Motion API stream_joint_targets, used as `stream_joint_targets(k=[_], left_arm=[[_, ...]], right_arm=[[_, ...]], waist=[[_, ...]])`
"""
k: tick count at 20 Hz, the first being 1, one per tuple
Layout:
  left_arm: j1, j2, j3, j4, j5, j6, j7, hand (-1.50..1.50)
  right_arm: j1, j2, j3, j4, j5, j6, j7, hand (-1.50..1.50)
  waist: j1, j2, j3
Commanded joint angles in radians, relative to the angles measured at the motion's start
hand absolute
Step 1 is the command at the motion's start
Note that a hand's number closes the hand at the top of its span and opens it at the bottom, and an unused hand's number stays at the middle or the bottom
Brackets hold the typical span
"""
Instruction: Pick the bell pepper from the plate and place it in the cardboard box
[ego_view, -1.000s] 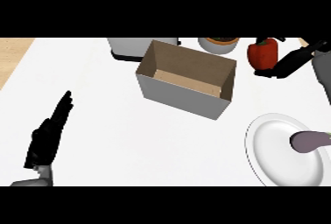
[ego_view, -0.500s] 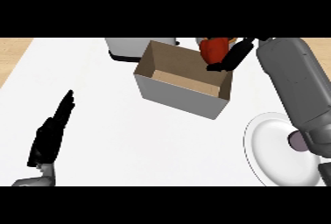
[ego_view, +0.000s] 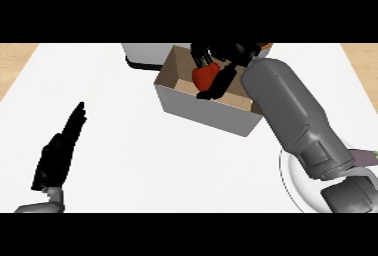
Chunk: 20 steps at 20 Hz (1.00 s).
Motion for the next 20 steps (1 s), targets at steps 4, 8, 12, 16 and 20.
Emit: stream_joint_targets(k=[4,8,12,16,20], left_arm=[[0.032,-0.009,0.0,0.019,-0.015,0.01,-0.043,0.0],[0.05,-0.011,-0.018,-0.026,-0.019,-0.001,-0.046,0.0],[0.029,-0.01,0.003,0.007,-0.001,-0.005,-0.048,0.0],[0.036,-0.019,-0.008,-0.002,-0.009,0.0,-0.045,0.0],[0.005,-0.015,-0.012,-0.023,-0.013,-0.002,-0.015,0.0]], right_arm=[[0.012,0.125,-0.005,0.133,0.034,-0.08,0.063,-1.5],[-0.029,0.115,-0.055,0.249,0.006,-0.131,-0.031,-1.5],[-0.039,0.132,-0.156,0.247,-0.085,-0.154,-0.027,-1.5],[-0.069,0.116,-0.299,0.238,-0.227,-0.168,-0.003,-1.5],[-0.084,0.018,-0.398,0.278,-0.321,-0.058,-0.036,-1.5]], waist=[[-0.007,-0.002,0.0],[0.014,0.006,0.0],[0.009,0.007,0.0],[0.013,0.009,0.001],[0.021,0.014,0.001]])
